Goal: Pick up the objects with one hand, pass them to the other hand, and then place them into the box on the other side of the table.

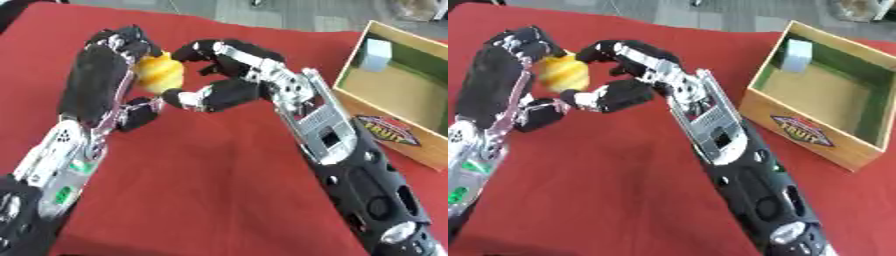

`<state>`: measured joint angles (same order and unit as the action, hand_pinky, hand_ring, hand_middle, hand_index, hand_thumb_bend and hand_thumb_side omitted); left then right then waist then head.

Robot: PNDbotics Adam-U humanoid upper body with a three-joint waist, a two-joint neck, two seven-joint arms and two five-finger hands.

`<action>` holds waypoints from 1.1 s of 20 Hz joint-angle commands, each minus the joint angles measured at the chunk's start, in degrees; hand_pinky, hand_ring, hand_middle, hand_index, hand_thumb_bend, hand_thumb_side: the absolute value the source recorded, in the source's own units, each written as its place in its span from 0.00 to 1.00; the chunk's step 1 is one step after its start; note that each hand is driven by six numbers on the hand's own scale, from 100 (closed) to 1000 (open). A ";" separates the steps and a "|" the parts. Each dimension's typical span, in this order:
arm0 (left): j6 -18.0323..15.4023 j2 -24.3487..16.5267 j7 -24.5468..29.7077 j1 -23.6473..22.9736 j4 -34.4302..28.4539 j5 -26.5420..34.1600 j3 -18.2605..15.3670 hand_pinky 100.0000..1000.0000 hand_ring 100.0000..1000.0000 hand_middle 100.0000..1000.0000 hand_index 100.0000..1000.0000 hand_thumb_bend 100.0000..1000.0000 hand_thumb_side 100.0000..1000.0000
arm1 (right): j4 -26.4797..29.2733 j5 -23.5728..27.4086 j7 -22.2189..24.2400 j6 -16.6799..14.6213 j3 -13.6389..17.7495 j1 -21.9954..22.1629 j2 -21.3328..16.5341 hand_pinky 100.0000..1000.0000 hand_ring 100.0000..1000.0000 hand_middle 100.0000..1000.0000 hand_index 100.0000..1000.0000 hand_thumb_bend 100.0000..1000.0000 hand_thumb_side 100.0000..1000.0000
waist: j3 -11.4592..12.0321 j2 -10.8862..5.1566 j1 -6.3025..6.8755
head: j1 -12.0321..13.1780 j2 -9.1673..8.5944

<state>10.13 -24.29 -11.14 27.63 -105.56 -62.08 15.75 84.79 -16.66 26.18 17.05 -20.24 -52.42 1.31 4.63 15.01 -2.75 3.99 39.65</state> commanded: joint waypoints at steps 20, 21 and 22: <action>0.71 -0.04 -0.15 0.85 -1.22 -2.61 0.16 0.69 0.46 0.51 0.56 0.39 0.00 | 1.44 1.96 0.60 4.47 0.81 0.89 0.57 0.92 1.00 0.85 1.00 0.30 0.31 | 0.15 -1.61 -0.43 | 0.11 -0.36; 0.69 -0.01 -0.19 0.87 -1.24 -2.82 0.19 0.69 0.46 0.51 0.56 0.39 0.00 | 1.03 1.89 0.78 4.55 0.84 0.82 0.70 0.92 1.00 0.85 1.00 0.30 0.31 | 0.17 -1.61 -0.44 | 0.10 -0.38; 0.65 0.04 -0.20 0.92 -1.28 -3.00 0.25 0.69 0.46 0.51 0.56 0.39 0.00 | 0.58 1.88 1.01 4.70 0.83 0.79 0.85 0.92 1.00 0.85 1.00 0.30 0.33 | 0.22 -1.60 -0.45 | 0.06 -0.40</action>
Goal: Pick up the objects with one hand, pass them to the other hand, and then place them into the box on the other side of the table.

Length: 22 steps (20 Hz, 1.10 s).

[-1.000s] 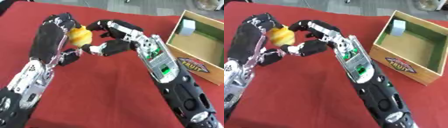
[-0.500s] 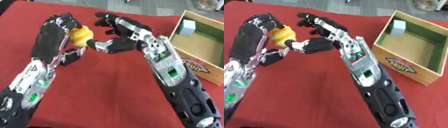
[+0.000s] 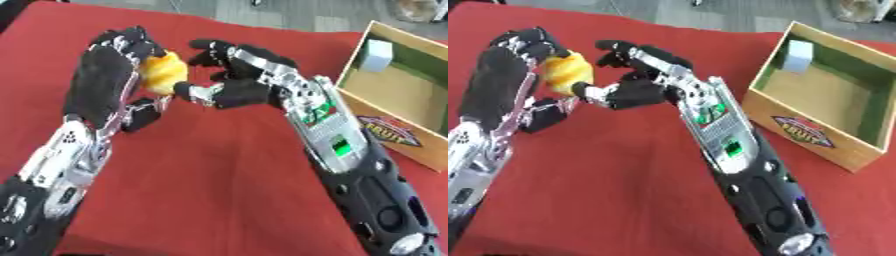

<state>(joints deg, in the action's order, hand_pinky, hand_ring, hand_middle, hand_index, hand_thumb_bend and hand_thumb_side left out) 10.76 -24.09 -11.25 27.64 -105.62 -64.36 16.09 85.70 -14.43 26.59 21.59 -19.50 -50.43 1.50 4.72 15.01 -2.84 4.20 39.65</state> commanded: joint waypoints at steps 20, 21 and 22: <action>-0.40 0.55 0.09 1.32 -0.81 -1.52 0.76 0.69 0.46 0.51 0.56 0.39 0.00 | -1.54 3.04 3.08 3.06 -0.02 -1.77 2.45 0.91 1.00 0.84 1.00 0.24 0.40 | 0.78 -1.08 -0.29 | -0.76 -0.63; -0.48 0.60 0.05 1.37 -0.86 -1.51 0.84 0.69 0.46 0.51 0.56 0.39 0.00 | -1.59 3.08 3.07 3.22 -0.04 -1.79 2.52 0.91 1.00 0.84 1.00 0.24 0.40 | 0.79 -1.05 -0.29 | -0.81 -0.65; -0.57 0.65 0.02 1.43 -0.91 -1.50 0.91 0.69 0.46 0.51 0.56 0.39 0.00 | -1.68 3.05 3.04 3.33 -0.06 -1.78 2.61 0.91 1.00 0.84 1.00 0.24 0.41 | 0.81 -1.02 -0.29 | -0.83 -0.65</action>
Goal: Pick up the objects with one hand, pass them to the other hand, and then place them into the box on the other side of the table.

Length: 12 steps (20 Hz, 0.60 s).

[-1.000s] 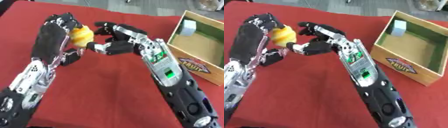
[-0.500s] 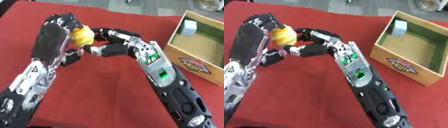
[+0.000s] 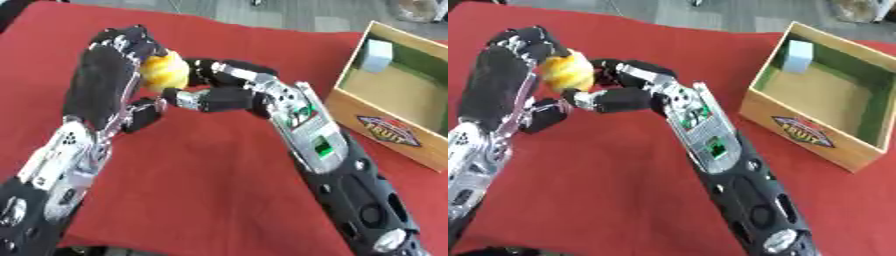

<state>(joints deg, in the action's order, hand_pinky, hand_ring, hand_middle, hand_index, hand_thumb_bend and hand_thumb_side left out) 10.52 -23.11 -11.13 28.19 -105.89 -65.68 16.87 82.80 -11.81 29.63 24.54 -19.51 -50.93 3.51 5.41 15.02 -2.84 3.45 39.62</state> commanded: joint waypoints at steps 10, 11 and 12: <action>-0.76 -0.01 -0.08 1.15 -0.85 -0.10 0.68 0.69 0.46 0.51 0.56 0.40 0.00 | -0.48 -0.04 -0.27 0.46 -0.41 -1.20 1.50 0.88 1.00 0.77 1.00 0.23 0.40 | 0.32 -0.82 -0.28 | -0.18 -0.89; -0.79 0.04 -0.10 1.18 -0.88 -0.11 0.73 0.69 0.46 0.51 0.56 0.40 0.00 | -0.77 -0.11 -0.32 0.52 -0.44 -1.17 1.57 0.88 1.00 0.76 1.00 0.23 0.40 | 0.34 -0.79 -0.27 | -0.15 -0.94; -0.82 0.07 -0.10 1.20 -0.89 -0.12 0.78 0.69 0.46 0.51 0.56 0.40 0.00 | -1.03 -0.18 -0.44 0.57 -0.43 -1.16 1.66 0.88 1.00 0.75 0.99 0.22 0.40 | 0.35 -0.77 -0.27 | -0.13 -0.96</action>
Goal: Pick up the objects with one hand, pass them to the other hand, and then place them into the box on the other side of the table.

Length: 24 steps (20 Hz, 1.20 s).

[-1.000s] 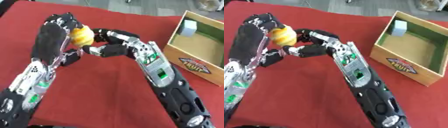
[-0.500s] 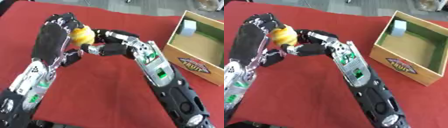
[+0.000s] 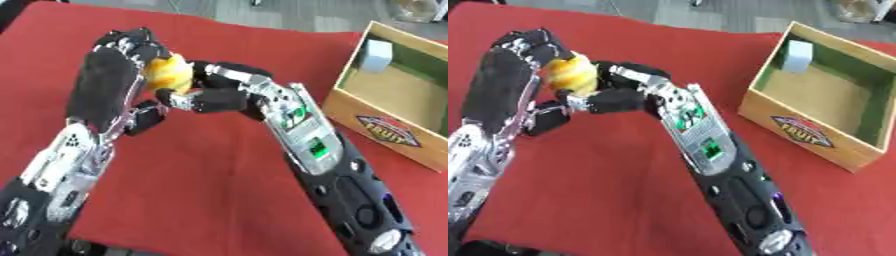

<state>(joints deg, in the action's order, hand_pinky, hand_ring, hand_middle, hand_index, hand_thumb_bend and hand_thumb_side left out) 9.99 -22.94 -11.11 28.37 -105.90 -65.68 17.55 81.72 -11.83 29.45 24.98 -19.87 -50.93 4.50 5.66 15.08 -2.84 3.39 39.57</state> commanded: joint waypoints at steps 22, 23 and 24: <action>-0.20 0.23 0.19 0.40 -0.32 -0.28 0.45 0.69 0.46 0.51 0.56 0.44 0.00 | -0.52 7.92 -9.82 1.50 -0.14 -1.06 1.11 0.74 0.81 0.50 0.68 0.00 0.38 | 0.00 -0.78 -0.13 | -0.22 -1.14; -0.15 0.25 0.18 0.38 -0.28 -0.32 0.43 0.69 0.46 0.51 0.56 0.45 0.00 | -0.48 8.03 -9.61 1.31 -0.20 -1.06 1.12 0.74 0.80 0.49 0.66 0.00 0.39 | -0.02 -0.78 -0.11 | -0.23 -1.14; -0.10 0.26 0.19 0.38 -0.24 -0.34 0.42 0.69 0.46 0.51 0.56 0.46 0.00 | -0.42 8.15 -9.29 1.12 -0.26 -1.06 1.10 0.74 0.80 0.48 0.65 0.00 0.39 | -0.04 -0.79 -0.09 | -0.21 -1.13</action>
<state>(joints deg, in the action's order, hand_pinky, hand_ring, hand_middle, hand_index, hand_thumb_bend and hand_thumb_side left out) 9.77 -22.15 -10.98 28.55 -105.92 -65.70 17.92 80.12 -4.32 19.98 26.62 -20.21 -50.88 5.63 5.63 15.08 -2.84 3.33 39.11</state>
